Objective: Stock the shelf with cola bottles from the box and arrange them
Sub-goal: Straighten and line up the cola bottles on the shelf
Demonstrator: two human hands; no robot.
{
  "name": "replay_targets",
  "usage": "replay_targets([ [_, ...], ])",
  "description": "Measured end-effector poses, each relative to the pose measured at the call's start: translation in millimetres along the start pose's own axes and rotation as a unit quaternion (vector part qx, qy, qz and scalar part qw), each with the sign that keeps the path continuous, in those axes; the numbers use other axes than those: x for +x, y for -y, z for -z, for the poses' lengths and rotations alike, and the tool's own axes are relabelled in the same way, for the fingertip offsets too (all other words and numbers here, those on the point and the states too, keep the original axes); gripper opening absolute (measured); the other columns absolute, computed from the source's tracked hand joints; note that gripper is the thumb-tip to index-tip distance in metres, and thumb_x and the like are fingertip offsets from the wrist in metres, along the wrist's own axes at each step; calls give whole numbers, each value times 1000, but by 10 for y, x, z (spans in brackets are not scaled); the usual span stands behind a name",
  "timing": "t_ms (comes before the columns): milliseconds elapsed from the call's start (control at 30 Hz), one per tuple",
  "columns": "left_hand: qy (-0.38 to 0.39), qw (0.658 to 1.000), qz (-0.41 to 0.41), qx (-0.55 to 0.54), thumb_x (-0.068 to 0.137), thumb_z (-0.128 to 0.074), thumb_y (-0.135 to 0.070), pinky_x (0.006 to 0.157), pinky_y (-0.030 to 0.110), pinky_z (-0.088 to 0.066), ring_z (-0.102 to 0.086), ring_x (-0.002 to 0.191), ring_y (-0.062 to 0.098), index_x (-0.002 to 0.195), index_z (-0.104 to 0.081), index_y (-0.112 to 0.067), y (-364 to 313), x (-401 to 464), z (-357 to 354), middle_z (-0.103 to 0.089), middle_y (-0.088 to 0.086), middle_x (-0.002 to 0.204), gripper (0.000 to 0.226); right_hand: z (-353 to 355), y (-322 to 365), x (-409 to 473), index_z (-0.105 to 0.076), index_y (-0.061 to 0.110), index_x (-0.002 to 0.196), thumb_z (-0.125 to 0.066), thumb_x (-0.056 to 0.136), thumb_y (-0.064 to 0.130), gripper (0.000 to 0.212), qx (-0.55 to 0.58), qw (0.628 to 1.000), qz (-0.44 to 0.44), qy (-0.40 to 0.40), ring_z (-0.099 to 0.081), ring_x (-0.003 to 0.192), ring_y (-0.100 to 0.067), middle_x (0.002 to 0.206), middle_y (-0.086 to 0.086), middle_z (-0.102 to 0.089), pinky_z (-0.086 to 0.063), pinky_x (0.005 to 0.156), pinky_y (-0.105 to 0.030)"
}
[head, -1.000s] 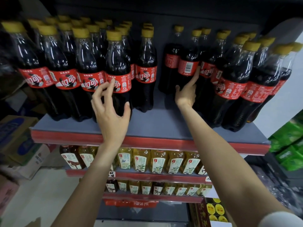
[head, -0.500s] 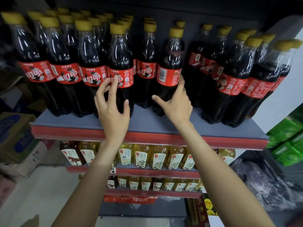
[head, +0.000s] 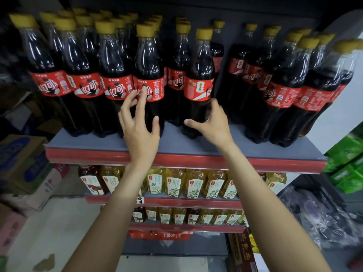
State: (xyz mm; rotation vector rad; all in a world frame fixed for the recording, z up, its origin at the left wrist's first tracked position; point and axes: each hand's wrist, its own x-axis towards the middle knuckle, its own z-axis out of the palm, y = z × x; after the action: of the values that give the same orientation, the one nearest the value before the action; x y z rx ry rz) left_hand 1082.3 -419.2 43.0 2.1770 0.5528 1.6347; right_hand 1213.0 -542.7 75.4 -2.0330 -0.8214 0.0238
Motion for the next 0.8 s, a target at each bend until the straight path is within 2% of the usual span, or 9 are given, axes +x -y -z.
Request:
replay_targets([
  [67, 2, 1000, -1, 1, 85, -62, -6, 93, 45, -48, -41, 122, 20, 143, -39, -15, -1, -5, 3, -39, 14, 141, 63, -89, 75, -42, -44, 9, 121, -84, 68, 39, 73, -23, 999, -1, -31, -51, 113, -30, 121, -12, -53, -42, 90, -38],
  [200, 7, 1000, -4, 3, 86, -62, -7, 93, 45, -48, -41, 122, 19, 144, -39, -15, 3, -7, 12, -39, 14, 141, 63, -216, 189, -125, -39, 11, 112, -81, 66, 52, 74, -79, 994, -3, -77, -57, 108, -34, 116, -8, -62, -41, 72, -38],
  [267, 9, 1000, -7, 4, 86, -63, -7, 93, 45, -48, -42, 122, 20, 144, -39, -15, 15, 0, 20, -39, 14, 141, 63, -278, 250, -155, -37, 12, 113, -79, 65, 59, 79, -111, 990, -2, -87, -59, 107, -34, 116, -8, -63, -39, 68, -37],
  [400, 14, 1000, -10, 2, 87, -63, -9, 92, 47, -48, -43, 122, 21, 144, -37, -17, 39, -1, 37, -38, 14, 141, 63, -418, 344, -172, -32, 15, 131, -74, 65, 66, 93, -116, 989, 36, -80, -59, 109, -34, 124, -6, -59, -48, 75, -42],
  [567, 20, 1000, -7, 4, 87, -63, -8, 94, 45, -48, -43, 122, 22, 144, -36, -18, 35, 19, 70, -38, 14, 142, 64, -395, 281, -225, -18, 23, 148, -70, 69, 66, 103, -73, 995, 55, -32, -52, 120, -31, 135, -7, -49, -50, 86, -45],
  [633, 10, 1000, -8, 9, 85, -64, -7, 99, 35, -46, -43, 122, 22, 143, -38, -16, -12, 11, 82, -39, 16, 141, 64, -301, 203, -288, -14, 26, 150, -67, 74, 64, 100, -36, 996, 76, -15, -49, 122, -26, 136, -5, -47, -49, 89, -43],
  [700, -17, 1000, -14, 19, 84, -67, -8, 105, 17, -34, -41, 121, 22, 139, -44, -9, -79, -7, 98, -42, 19, 138, 60, -174, 116, -353, -19, 26, 150, -64, 82, 56, 87, 18, 996, 82, -19, -50, 117, -18, 129, -3, -50, -46, 92, -35],
  [733, -31, 999, -27, 24, 83, -68, -10, 106, 15, -30, -40, 120, 23, 136, -46, -6, -114, -12, 99, -44, 20, 136, 58, -100, 67, -365, -23, 25, 149, -63, 86, 50, 79, 44, 995, 82, -32, -50, 116, -15, 125, -2, -51, -45, 93, -33],
  [800, -41, 996, -73, 42, 85, -70, -19, 107, 28, -34, -40, 122, 25, 136, -46, -9, -169, -5, 74, -45, 18, 135, 57, 47, -42, -300, -32, 19, 145, -61, 92, 38, 64, 49, 992, 90, -73, -51, 114, -14, 123, -3, -53, -45, 97, -34],
])
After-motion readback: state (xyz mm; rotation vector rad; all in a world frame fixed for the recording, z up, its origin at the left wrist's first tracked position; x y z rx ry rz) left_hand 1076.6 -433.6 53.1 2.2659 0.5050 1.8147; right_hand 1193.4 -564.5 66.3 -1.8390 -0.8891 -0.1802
